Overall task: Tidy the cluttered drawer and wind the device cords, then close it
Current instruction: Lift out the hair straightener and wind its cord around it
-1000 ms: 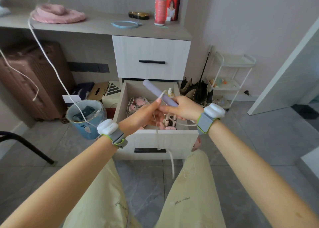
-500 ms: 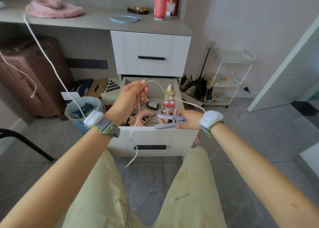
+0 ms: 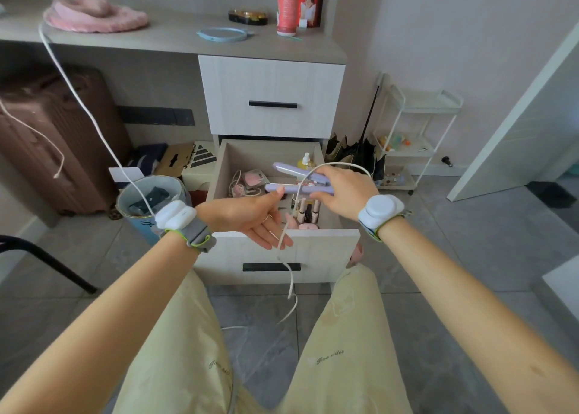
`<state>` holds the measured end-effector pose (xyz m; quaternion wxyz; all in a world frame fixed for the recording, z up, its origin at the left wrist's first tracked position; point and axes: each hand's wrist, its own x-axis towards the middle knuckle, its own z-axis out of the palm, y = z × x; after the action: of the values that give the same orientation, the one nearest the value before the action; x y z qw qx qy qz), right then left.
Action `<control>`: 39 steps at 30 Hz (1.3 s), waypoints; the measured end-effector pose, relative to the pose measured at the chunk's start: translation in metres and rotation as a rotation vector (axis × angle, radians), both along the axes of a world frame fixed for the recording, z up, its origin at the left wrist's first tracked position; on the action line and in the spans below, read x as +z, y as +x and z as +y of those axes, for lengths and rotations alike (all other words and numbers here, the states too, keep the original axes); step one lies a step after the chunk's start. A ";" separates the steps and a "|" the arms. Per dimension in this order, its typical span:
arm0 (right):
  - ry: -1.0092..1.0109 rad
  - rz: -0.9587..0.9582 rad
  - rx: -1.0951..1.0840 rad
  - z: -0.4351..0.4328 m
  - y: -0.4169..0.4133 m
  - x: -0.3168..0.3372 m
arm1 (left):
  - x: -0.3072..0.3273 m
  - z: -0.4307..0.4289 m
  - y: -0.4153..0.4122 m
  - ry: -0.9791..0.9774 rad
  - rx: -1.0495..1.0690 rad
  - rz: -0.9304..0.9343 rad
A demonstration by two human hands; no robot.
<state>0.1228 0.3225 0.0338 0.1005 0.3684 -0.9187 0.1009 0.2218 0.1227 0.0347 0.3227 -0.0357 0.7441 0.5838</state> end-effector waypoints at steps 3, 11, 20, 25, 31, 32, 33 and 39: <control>-0.002 0.030 0.095 -0.007 0.007 0.003 | -0.009 0.009 -0.007 -0.138 0.074 0.117; -0.002 0.346 0.096 -0.005 0.018 0.003 | -0.009 0.028 -0.005 0.484 0.554 0.224; -0.005 0.506 0.187 0.005 0.009 -0.004 | -0.007 0.029 -0.007 0.324 0.803 0.243; 0.014 0.650 0.248 0.009 0.013 -0.014 | -0.003 0.014 -0.009 0.202 0.901 0.255; -0.061 0.795 0.334 0.007 0.032 -0.024 | 0.009 0.005 -0.007 0.200 0.915 0.268; -0.050 0.831 0.312 0.007 0.034 -0.023 | 0.009 0.005 -0.007 0.207 0.924 0.275; -0.037 0.878 0.285 0.007 0.036 -0.021 | 0.010 0.005 -0.007 0.223 0.944 0.280; -0.063 0.909 0.117 0.004 0.039 -0.018 | 0.013 -0.007 -0.010 0.229 1.003 0.278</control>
<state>0.1620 0.3264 0.0159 0.4987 0.4232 -0.7555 -0.0378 0.2122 0.1161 0.0475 -0.0957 -0.2738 0.6030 0.7431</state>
